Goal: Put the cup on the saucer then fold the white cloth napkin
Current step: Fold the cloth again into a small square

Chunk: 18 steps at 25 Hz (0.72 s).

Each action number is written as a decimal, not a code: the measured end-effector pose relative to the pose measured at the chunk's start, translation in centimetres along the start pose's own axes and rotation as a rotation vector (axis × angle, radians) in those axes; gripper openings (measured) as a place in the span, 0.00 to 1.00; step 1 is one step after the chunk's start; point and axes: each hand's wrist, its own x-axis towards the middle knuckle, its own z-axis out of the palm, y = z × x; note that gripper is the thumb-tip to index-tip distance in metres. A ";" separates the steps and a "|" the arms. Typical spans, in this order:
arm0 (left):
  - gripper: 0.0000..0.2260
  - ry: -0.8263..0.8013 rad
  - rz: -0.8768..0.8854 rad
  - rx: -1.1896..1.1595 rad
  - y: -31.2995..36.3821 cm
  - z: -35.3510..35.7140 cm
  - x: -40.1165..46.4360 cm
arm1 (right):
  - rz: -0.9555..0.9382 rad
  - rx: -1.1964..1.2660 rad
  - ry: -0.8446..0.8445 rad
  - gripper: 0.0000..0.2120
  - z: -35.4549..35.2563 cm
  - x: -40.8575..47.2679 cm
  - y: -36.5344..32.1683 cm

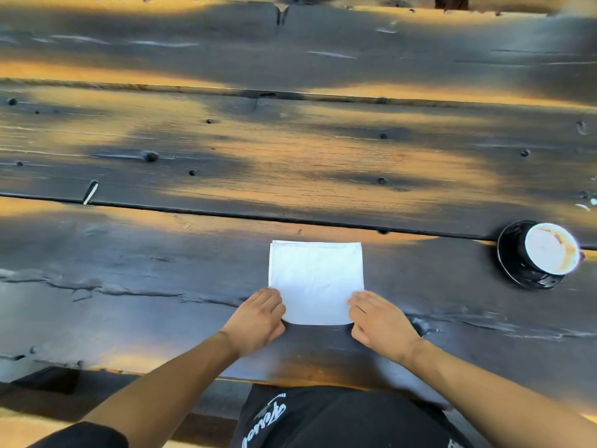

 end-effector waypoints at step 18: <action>0.13 0.061 -1.015 -0.683 -3.9 -3.0 7.1 | 0.692 0.607 0.066 0.13 -4.1 8.2 3.7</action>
